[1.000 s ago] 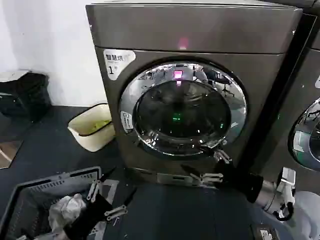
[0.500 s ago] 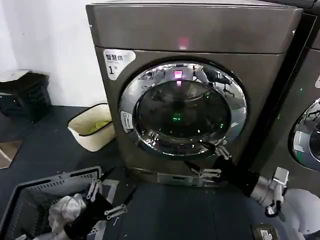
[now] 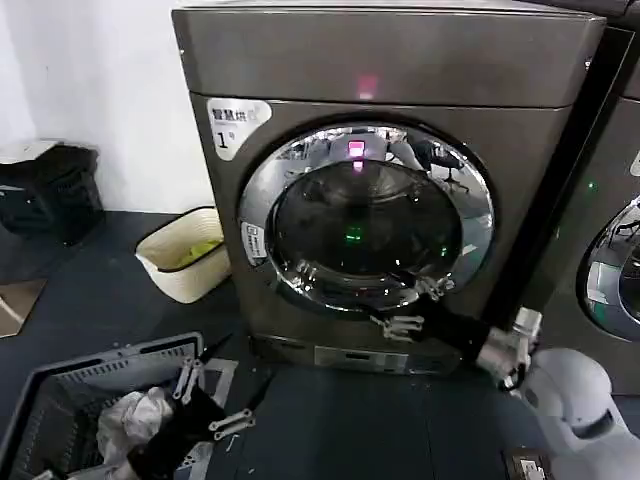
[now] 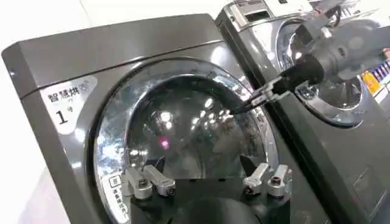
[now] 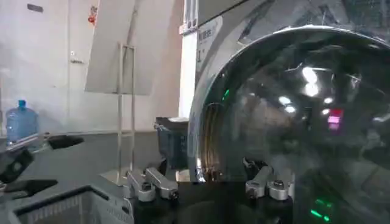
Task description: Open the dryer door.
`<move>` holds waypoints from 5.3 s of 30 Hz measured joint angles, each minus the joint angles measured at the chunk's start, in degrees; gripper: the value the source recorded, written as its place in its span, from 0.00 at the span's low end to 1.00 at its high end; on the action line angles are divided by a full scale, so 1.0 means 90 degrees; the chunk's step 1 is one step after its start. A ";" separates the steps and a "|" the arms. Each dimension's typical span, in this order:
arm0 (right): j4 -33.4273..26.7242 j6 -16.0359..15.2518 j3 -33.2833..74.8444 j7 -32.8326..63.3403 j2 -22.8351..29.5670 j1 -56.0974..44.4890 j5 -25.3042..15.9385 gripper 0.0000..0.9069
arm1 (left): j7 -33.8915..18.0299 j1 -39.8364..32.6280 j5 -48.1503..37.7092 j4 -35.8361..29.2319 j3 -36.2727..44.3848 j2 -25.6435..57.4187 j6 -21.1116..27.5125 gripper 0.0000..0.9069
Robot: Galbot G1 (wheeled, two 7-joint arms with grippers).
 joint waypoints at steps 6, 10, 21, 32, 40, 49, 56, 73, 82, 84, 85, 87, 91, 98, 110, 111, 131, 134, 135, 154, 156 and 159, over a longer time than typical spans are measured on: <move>-0.0379 0.0083 -0.0388 0.0069 0.0084 0.0457 -0.0123 1.00 | 0.0001 -0.0014 0.0037 0.0010 0.0005 -0.0045 -0.0002 1.00; -0.0629 0.0103 -0.0661 0.0122 0.0129 0.0724 -0.0137 1.00 | 0.0001 0.0003 0.0079 0.0010 0.0014 -0.0112 -0.0011 1.00; -0.1136 0.0103 -0.1228 0.0205 0.0331 0.1344 -0.0238 1.00 | 0.0001 -0.0005 0.0133 0.0010 0.0034 -0.0218 -0.0019 1.00; -0.1334 0.0073 -0.1624 0.0420 0.0503 0.1777 -0.0297 1.00 | 0.0000 -0.0044 0.0173 0.0014 0.0058 -0.0302 -0.0012 1.00; -0.1429 0.0100 -0.1954 0.1006 0.0657 0.2037 -0.0389 1.00 | -0.0011 -0.0097 0.0190 0.0022 0.0075 -0.0334 0.0021 1.00; -0.1537 0.0145 -0.2493 0.1669 0.0817 0.2276 -0.0381 1.00 | -0.0016 -0.0139 0.0205 0.0029 0.0098 -0.0381 0.0041 1.00; -0.1717 0.0144 -0.2774 0.1681 0.0933 0.2433 -0.0385 1.00 | -0.0016 -0.0153 0.0208 0.0033 0.0099 -0.0401 0.0044 1.00; -0.2355 0.0173 -0.3126 0.1664 0.1444 0.2885 -0.0463 1.00 | -0.0016 -0.0156 0.0217 0.0020 0.0092 -0.0434 0.0044 1.00; -0.2532 0.0199 -0.3195 0.1645 0.1575 0.2988 -0.0495 1.00 | -0.0016 -0.0191 0.0213 0.0037 0.0097 -0.0463 0.0045 1.00; -0.2565 0.0202 -0.3208 0.1645 0.1620 0.3018 -0.0511 1.00 | -0.0015 -0.0196 0.0213 0.0045 0.0102 -0.0467 0.0045 1.00; -0.2586 0.0205 -0.3216 0.1646 0.1649 0.3036 -0.0513 1.00 | -0.0015 -0.0196 0.0213 0.0046 0.0103 -0.0467 0.0046 1.00; -0.2619 0.0209 -0.3233 0.1646 0.1697 0.3058 -0.0527 1.00 | -0.0015 -0.0197 0.0213 0.0046 0.0104 -0.0466 0.0046 1.00; -0.2693 0.0215 -0.3277 0.1630 0.1777 0.3097 -0.0551 1.00 | -0.0015 -0.0196 0.0213 0.0050 0.0105 -0.0468 0.0045 1.00; -0.2865 0.0235 -0.3343 0.1508 0.1889 0.3223 -0.0556 1.00 | -0.0014 -0.0197 0.0210 0.0056 0.0101 -0.0479 0.0045 1.00; -0.3201 0.0306 -0.3411 0.1278 0.2032 0.3396 -0.0575 1.00 | -0.0013 -0.0219 0.0202 0.0099 0.0103 -0.0482 0.0040 1.00; -0.3229 0.0316 -0.3423 0.1240 0.2035 0.3410 -0.0575 1.00 | -0.0013 -0.0222 0.0202 0.0103 0.0105 -0.0480 0.0040 1.00; -0.3305 0.0453 -0.3537 0.0141 0.1886 0.3460 -0.0455 1.00 | -0.0012 -0.0241 0.0193 0.0146 0.0092 -0.0482 0.0027 1.00; -0.3180 0.0412 -0.3579 -0.0072 0.1788 0.3434 -0.0294 1.00 | -0.0012 -0.0299 0.0144 0.0184 0.0056 -0.0462 0.0033 1.00; -0.3130 0.0399 -0.3603 -0.0163 0.1745 0.3432 -0.0244 1.00 | -0.0012 -0.0316 0.0102 0.0194 0.0038 -0.0444 0.0046 1.00; -0.2565 0.0217 -0.3817 -0.1067 0.1099 0.3412 0.0384 1.00 | -0.0006 -0.0945 -0.1463 0.0670 -0.1004 0.0211 0.0514 1.00; -0.2510 0.0200 -0.3824 -0.1166 0.1019 0.3412 0.0474 1.00 | -0.0007 -0.1003 -0.1517 0.0732 -0.1143 0.0283 0.0522 1.00; -0.2397 0.0186 -0.3842 -0.1341 0.0873 0.3412 0.0579 1.00 | -0.0007 -0.1107 -0.1581 0.0864 -0.1290 0.0406 0.0547 1.00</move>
